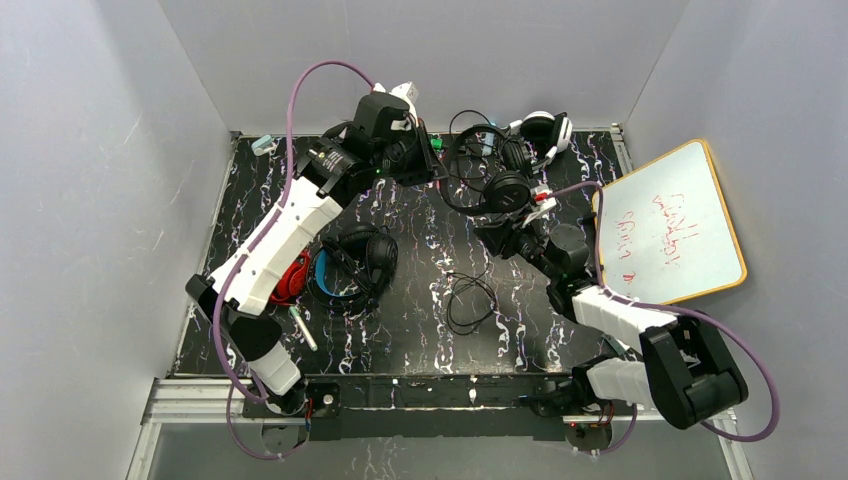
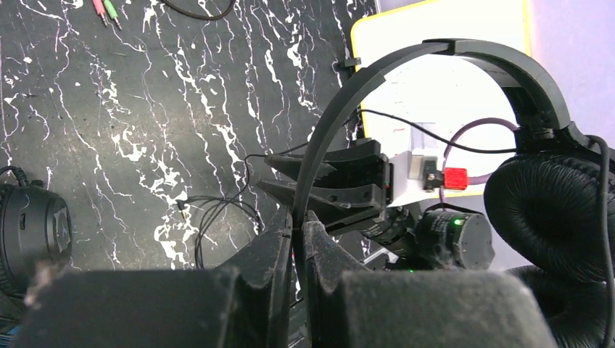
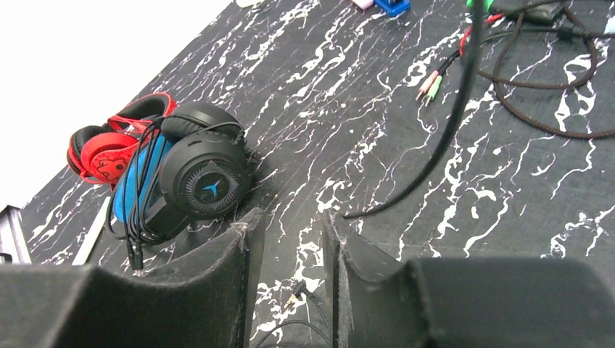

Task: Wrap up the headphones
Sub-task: Wrap the headphones cable around the headphones.

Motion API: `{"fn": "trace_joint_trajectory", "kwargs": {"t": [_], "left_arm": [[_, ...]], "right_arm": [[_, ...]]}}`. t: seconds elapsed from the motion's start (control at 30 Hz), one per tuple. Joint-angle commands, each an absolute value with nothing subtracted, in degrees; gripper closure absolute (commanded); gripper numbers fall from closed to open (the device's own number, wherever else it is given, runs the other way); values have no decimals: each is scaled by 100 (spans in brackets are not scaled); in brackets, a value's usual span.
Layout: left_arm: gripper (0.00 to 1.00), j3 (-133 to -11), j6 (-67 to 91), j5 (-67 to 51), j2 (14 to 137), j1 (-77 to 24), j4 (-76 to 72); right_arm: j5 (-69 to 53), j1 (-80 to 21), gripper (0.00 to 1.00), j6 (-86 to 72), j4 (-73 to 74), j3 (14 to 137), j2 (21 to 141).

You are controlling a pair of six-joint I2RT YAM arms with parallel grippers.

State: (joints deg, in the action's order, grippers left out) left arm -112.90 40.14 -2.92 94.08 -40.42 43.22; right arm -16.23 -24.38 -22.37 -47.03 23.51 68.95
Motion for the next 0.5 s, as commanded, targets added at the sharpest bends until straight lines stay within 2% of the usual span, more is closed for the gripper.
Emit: {"fn": "trace_joint_trajectory", "kwargs": {"t": [0.0,0.17,0.33,0.47], "left_arm": [[100,-11557,4325,-513,9149,-3903,4133],[100,-11590,4421,-608,9142,-3738,4083],[100,-11731,4471,-716,9207,-3603,4036],[100,-11751,4471,-802,9261,-3545,4038]], "right_arm": [[-1589,-2411,59,-2356,-5239,2382,7194],[-1611,-2405,65,-2399,-5281,2419,7434],[-1496,-2408,54,-2282,-5353,2307,7593],[-1705,-2404,54,-2141,-5513,2306,7834]]}}
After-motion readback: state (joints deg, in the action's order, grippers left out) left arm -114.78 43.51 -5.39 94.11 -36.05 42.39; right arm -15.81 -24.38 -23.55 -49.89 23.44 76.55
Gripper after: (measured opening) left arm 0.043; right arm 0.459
